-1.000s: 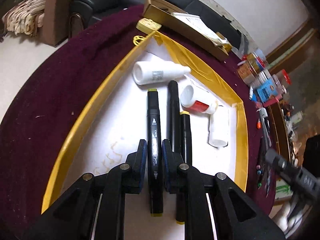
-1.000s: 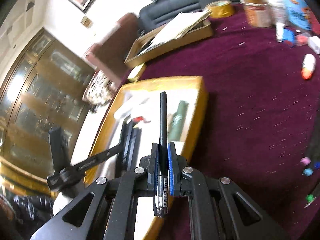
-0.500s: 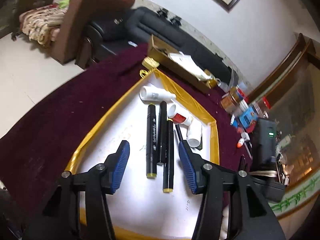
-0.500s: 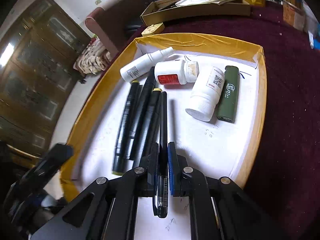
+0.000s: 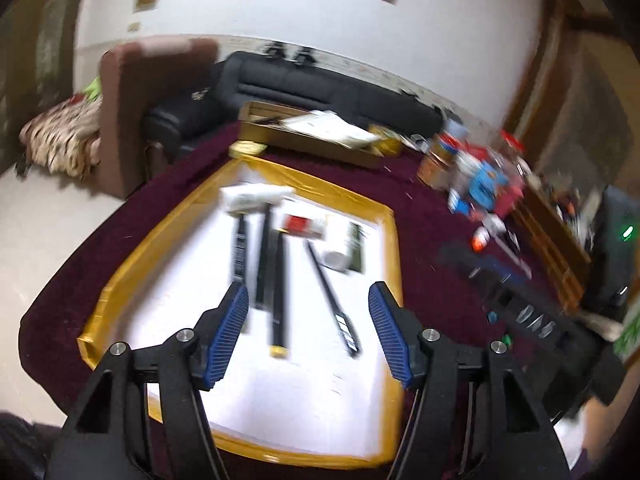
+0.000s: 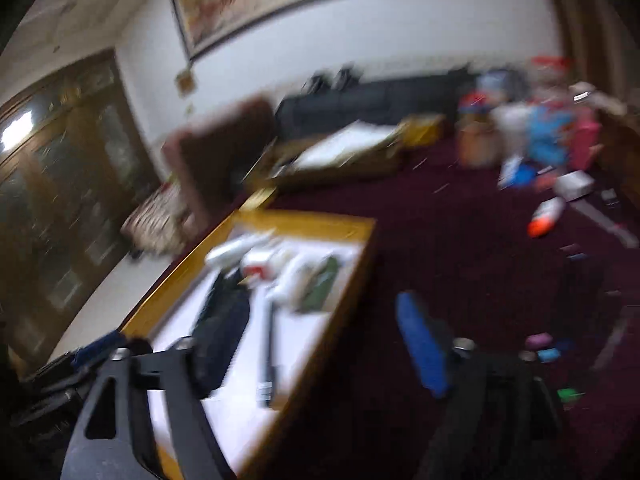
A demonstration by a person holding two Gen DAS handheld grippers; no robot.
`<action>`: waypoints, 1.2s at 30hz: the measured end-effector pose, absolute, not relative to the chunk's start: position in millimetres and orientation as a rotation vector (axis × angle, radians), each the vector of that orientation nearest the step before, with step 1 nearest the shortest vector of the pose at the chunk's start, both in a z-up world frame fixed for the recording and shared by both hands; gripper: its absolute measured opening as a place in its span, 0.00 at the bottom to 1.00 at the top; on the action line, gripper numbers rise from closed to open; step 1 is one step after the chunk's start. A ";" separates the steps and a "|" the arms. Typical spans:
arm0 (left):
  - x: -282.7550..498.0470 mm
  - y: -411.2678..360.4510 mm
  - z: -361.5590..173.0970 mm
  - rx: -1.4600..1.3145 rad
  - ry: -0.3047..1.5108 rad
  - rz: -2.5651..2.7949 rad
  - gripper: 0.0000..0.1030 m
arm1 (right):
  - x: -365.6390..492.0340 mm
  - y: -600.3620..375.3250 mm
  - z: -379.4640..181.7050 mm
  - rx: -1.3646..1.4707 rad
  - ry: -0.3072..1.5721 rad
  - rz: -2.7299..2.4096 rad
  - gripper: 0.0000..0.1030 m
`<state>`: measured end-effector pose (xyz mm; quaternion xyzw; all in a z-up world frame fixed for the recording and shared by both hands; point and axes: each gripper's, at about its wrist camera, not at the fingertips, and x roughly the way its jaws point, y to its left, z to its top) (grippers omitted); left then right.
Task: Organize rigid objects
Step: 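Move both open grippers back toward the loose markers on the carpet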
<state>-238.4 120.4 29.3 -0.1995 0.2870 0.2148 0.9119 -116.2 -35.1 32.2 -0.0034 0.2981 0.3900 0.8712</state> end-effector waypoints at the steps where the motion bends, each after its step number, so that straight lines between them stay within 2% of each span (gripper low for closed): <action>1: -231.3 108.1 28.8 -0.384 0.607 0.419 0.60 | -110.4 -50.0 31.9 0.012 0.619 0.785 0.73; 12: -173.2 3.2 4.7 -0.150 0.801 0.273 0.60 | -41.8 -180.9 9.2 0.222 0.715 0.530 0.73; 36: -148.8 -26.8 -25.0 -0.077 0.949 0.267 0.60 | -3.1 -247.2 -10.2 0.299 0.768 0.404 0.72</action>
